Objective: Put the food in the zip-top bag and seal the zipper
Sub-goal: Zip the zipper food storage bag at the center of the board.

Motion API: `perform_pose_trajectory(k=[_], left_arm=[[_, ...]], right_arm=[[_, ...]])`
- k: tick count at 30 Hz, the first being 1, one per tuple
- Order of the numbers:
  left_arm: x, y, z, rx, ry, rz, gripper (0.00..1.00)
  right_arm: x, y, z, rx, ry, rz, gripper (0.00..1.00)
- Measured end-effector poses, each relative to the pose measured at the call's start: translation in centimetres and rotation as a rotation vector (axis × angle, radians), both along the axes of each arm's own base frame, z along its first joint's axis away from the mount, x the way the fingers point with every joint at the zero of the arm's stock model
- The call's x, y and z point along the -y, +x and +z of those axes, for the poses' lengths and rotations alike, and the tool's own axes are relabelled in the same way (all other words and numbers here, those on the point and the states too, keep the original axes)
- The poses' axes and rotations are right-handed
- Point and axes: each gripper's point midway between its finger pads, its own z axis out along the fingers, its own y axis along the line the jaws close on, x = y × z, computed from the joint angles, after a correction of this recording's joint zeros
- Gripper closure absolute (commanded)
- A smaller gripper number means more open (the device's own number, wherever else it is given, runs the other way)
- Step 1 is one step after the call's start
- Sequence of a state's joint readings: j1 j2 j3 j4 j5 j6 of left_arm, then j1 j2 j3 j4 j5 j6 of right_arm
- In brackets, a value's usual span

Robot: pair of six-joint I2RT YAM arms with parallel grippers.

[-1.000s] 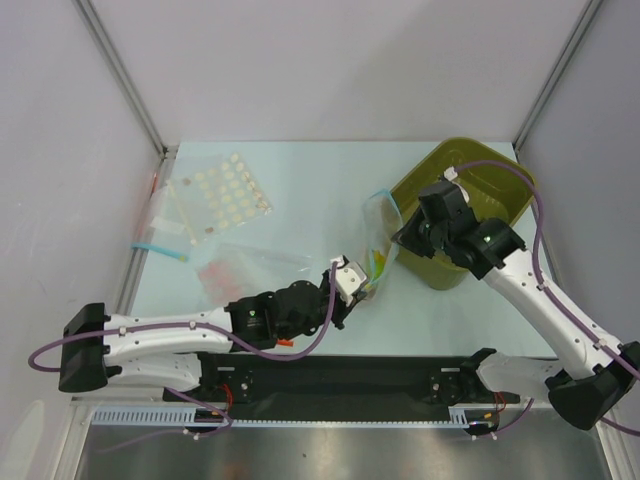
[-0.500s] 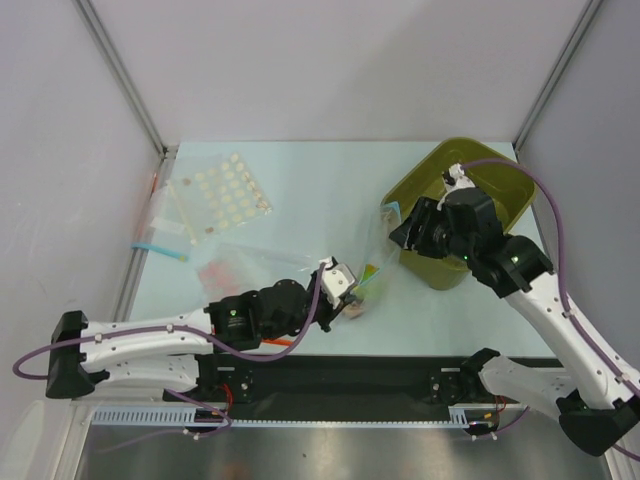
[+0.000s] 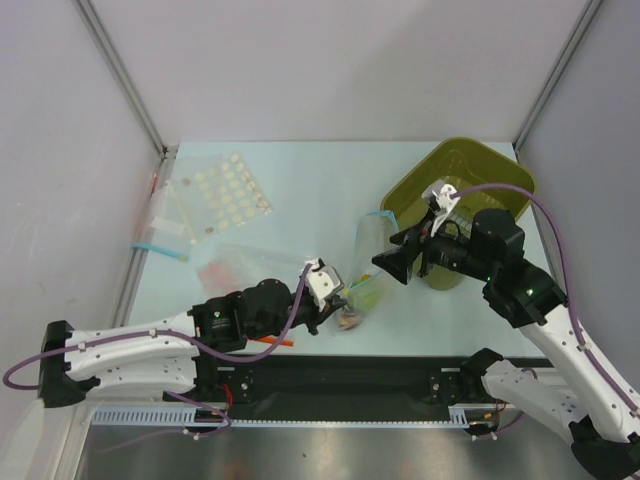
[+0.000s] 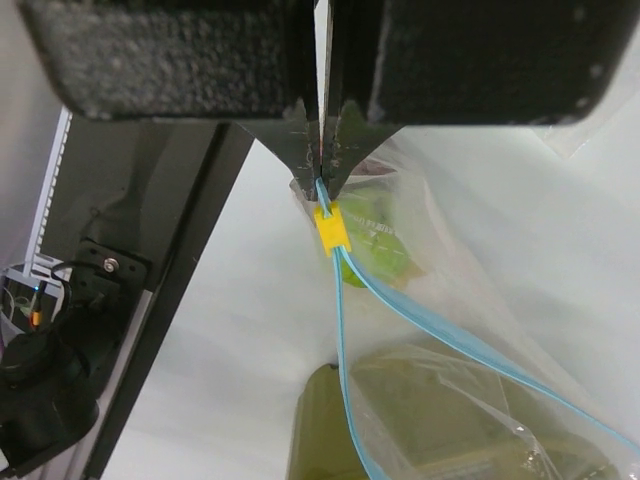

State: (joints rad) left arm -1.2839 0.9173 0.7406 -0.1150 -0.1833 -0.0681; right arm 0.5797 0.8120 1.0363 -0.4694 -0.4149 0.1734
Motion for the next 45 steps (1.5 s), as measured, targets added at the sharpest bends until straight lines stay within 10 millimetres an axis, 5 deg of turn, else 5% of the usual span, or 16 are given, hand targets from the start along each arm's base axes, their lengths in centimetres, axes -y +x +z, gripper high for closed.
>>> perform_pose_trajectory(k=[7,20,38,45], left_arm=[[0.2,-0.8,-0.4,0.004,0.016,-0.060,1.00],[-0.5,-1.1,-1.2,0.039,0.077,-0.100,1.00],[-0.5,-0.3,-1.0,0.072,0.102,-0.094,1.00],[-0.6,0.0,-0.9,0.070,0.105,-0.088,1.00]], right_arm=[[-2.3,-1.8,1.3,0.292,-0.056,0.299,0.39],[-5.4,-5.7,-2.3,0.526,-0.172,0.746,0.48],[-7.2,-6.6,-5.9,0.535,-0.276,0.925,0.58],[-7.4,-6.4,-6.3,0.541,-0.290,0.931,0.76]])
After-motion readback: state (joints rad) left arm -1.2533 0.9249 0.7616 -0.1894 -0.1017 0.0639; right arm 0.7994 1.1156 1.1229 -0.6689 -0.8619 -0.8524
